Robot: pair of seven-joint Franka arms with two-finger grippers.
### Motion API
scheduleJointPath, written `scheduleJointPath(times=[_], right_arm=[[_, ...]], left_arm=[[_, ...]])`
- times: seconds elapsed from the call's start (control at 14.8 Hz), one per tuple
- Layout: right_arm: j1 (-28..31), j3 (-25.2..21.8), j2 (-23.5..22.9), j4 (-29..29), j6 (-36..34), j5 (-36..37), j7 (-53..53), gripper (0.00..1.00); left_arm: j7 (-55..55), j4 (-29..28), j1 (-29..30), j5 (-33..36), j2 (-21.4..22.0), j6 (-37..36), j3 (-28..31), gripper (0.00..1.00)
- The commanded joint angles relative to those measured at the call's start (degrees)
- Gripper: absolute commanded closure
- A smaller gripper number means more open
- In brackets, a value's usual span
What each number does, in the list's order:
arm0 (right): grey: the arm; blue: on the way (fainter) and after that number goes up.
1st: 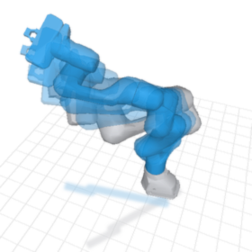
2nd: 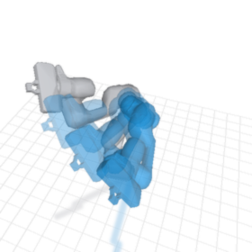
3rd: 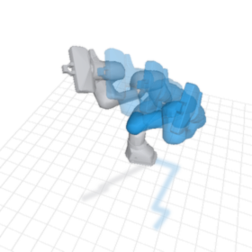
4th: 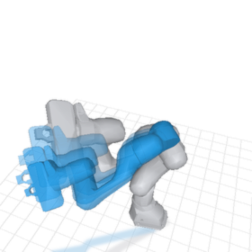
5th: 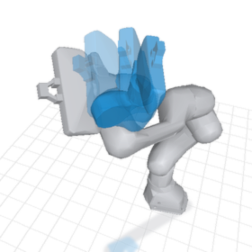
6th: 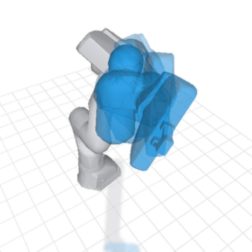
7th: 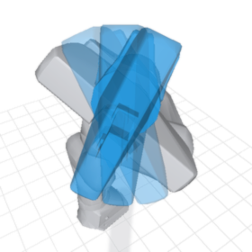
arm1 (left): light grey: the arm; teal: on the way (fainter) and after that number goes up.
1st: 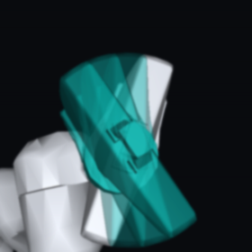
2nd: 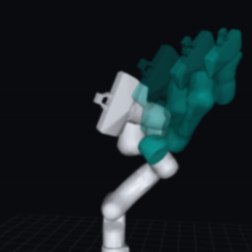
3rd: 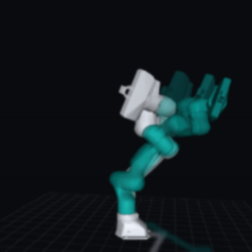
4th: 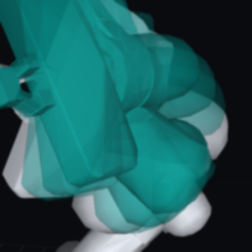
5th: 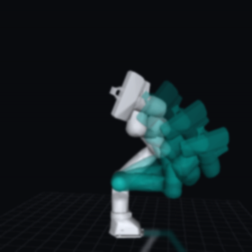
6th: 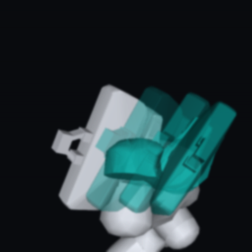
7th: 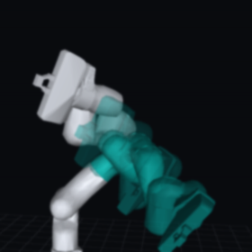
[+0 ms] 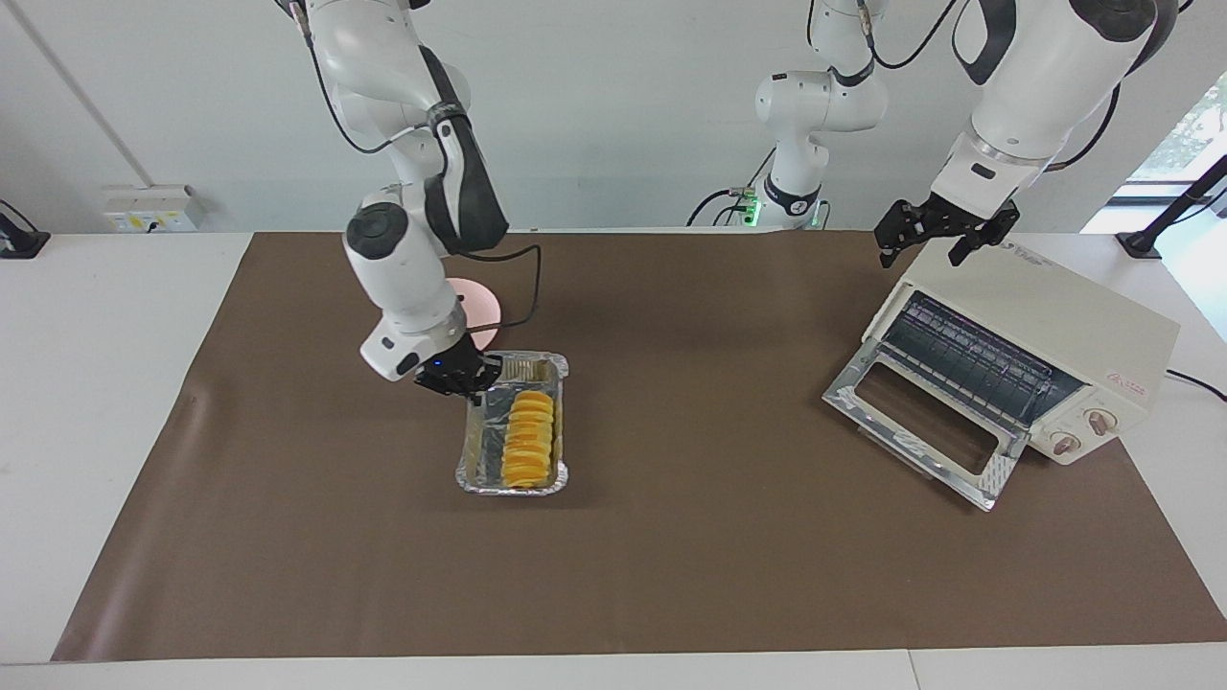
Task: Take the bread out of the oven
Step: 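Grasp the foil tray rim and slide it farther from the robot, then release the tray and move the right gripper over the bread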
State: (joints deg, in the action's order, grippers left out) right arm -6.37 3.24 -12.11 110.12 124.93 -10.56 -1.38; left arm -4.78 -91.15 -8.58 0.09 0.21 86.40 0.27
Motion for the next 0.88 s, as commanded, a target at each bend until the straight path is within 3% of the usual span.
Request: scheduleJointPath(times=[0.0,0.27,0.68,0.74,0.81], right_arm=[[6.1,0.6,1.1,2.6,-0.2,-3.5,11.4,1.0],[13.9,0.5,0.9,9.3,4.9,-3.4,18.7,1.0],[14.7,0.5,1.3,11.3,5.1,-3.5,18.5,1.0],[14.9,0.5,1.1,11.0,5.1,-3.5,18.4,0.95],[14.8,0.5,1.1,10.5,5.2,-3.5,18.4,0.6]], left_arm=[[0.4,-0.1,0.6,-1.0,0.6,0.3,-0.2,0.0],[0.4,-0.1,0.6,-1.0,0.6,0.3,-0.2,0.0],[0.4,-0.1,0.6,-1.0,0.6,0.3,-0.2,0.0],[0.4,-0.1,0.6,-1.0,0.6,0.3,-0.2,0.0],[0.4,-0.1,0.6,-1.0,0.6,0.3,-0.2,0.0]])
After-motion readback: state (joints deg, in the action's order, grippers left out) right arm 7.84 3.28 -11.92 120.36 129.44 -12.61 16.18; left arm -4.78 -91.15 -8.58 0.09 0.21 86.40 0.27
